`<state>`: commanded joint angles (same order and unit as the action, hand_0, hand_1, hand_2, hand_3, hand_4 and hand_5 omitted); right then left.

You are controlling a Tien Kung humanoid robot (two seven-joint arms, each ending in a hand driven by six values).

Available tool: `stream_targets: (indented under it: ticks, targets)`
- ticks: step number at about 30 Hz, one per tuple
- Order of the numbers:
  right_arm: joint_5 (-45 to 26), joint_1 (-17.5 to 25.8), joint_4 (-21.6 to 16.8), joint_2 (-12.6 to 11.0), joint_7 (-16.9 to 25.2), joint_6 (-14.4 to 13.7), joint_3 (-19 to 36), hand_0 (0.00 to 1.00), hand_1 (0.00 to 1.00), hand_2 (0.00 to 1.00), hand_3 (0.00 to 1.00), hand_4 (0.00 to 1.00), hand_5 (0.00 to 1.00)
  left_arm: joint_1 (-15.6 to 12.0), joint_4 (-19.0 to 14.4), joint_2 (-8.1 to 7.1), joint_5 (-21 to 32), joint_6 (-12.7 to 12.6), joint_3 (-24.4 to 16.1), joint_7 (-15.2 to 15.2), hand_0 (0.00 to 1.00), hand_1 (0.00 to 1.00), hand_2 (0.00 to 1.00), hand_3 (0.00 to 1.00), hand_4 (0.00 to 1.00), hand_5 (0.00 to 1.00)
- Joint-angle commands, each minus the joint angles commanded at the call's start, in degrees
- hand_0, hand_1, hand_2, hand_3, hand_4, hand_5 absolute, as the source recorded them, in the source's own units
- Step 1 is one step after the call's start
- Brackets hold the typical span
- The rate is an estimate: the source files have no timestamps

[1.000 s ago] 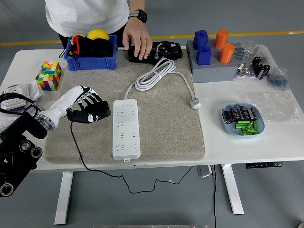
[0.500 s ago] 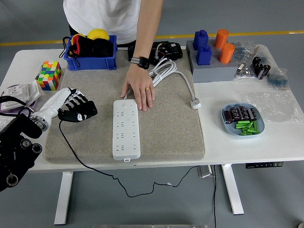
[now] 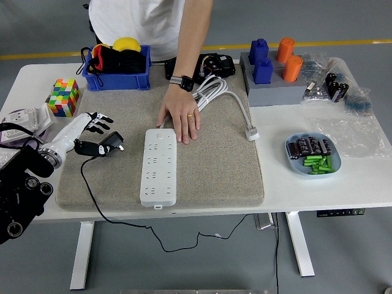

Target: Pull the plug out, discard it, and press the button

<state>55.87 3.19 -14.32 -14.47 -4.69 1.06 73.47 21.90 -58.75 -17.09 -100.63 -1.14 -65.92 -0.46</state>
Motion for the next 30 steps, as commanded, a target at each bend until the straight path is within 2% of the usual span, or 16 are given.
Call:
stream_targets:
  ticks: [5, 9, 10, 15, 16, 21, 22, 27, 28, 30]
  targets:
    - [0.0, 0.1, 0.0, 0.0, 0.0, 0.0, 0.0, 0.726, 0.679, 0.658, 0.647, 0.745, 0.606, -0.1, -0.2, -0.02, 0.0, 0.1, -0.1, 0.2, 0.754, 0.758, 0.802, 0.823, 0.796, 0.002]
    - [0.0, 0.1, 0.0, 0.0, 0.0, 0.0, 0.0, 0.726, 0.679, 0.658, 0.647, 0.745, 0.606, -0.2, -2.6, -0.21, 0.5, -0.5, 0.1, 0.0, 0.754, 0.758, 0.802, 0.823, 0.796, 0.002]
    - [0.0, 0.1, 0.1, 0.0, 0.0, 0.0, 0.0, 0.726, 0.679, 0.658, 0.647, 0.746, 0.606, -0.2, -3.4, -0.26, 0.8, -0.6, 0.3, -0.1, 0.606, 0.603, 0.620, 0.789, 0.774, 0.002]
    - [0.0, 0.0, 0.0, 0.0, 0.0, 0.0, 0.1, 0.726, 0.679, 0.658, 0.647, 0.746, 0.606, 0.6, -7.9, -0.60, 3.3, -0.2, 2.8, 0.1, 0.606, 0.603, 0.620, 0.789, 0.774, 0.002]
    - [0.0, 0.0, 0.0, 0.0, 0.0, 0.0, 0.1, 0.726, 0.679, 0.658, 0.647, 0.746, 0.606, 0.8, -8.3, -0.61, 3.6, -0.1, 3.1, 0.2, 0.448, 0.506, 0.524, 0.723, 0.595, 0.002]
    - [-0.1, -0.1, 0.0, -0.1, 0.0, 0.0, -0.1, 0.726, 0.679, 0.658, 0.647, 0.746, 0.606, 3.9, -8.9, -0.42, 7.5, 0.7, 8.0, 1.7, 0.448, 0.506, 0.524, 0.723, 0.595, 0.002]
    - [-0.1, -0.1, 0.0, -0.1, 0.0, 0.0, -0.2, 0.726, 0.679, 0.658, 0.647, 0.746, 0.606, 4.5, -8.6, -0.36, 7.9, 0.8, 9.0, 2.0, 0.172, 0.260, 0.315, 0.706, 0.419, 0.002]
    - [-0.2, -0.2, 0.0, -0.3, 0.0, 0.0, -0.5, 0.726, 0.679, 0.658, 0.647, 0.746, 0.606, 8.1, -6.4, 0.05, 8.8, 0.8, 14.0, 3.6, 0.172, 0.260, 0.315, 0.706, 0.419, 0.002]
    - [-0.2, -0.2, 0.0, -0.3, 0.0, 0.0, -0.5, 0.726, 0.680, 0.658, 0.647, 0.746, 0.606, 8.7, -5.9, 0.17, 9.1, 0.9, 14.8, 4.0, 0.059, 0.103, 0.176, 0.695, 0.158, 0.002]
    - [-0.3, -0.2, 0.1, -0.4, 0.0, 0.0, -0.7, 0.726, 0.680, 0.658, 0.647, 0.746, 0.606, 9.7, -5.0, 0.47, 9.4, 1.2, 16.2, 4.9, 0.059, 0.103, 0.176, 0.695, 0.158, 0.002]
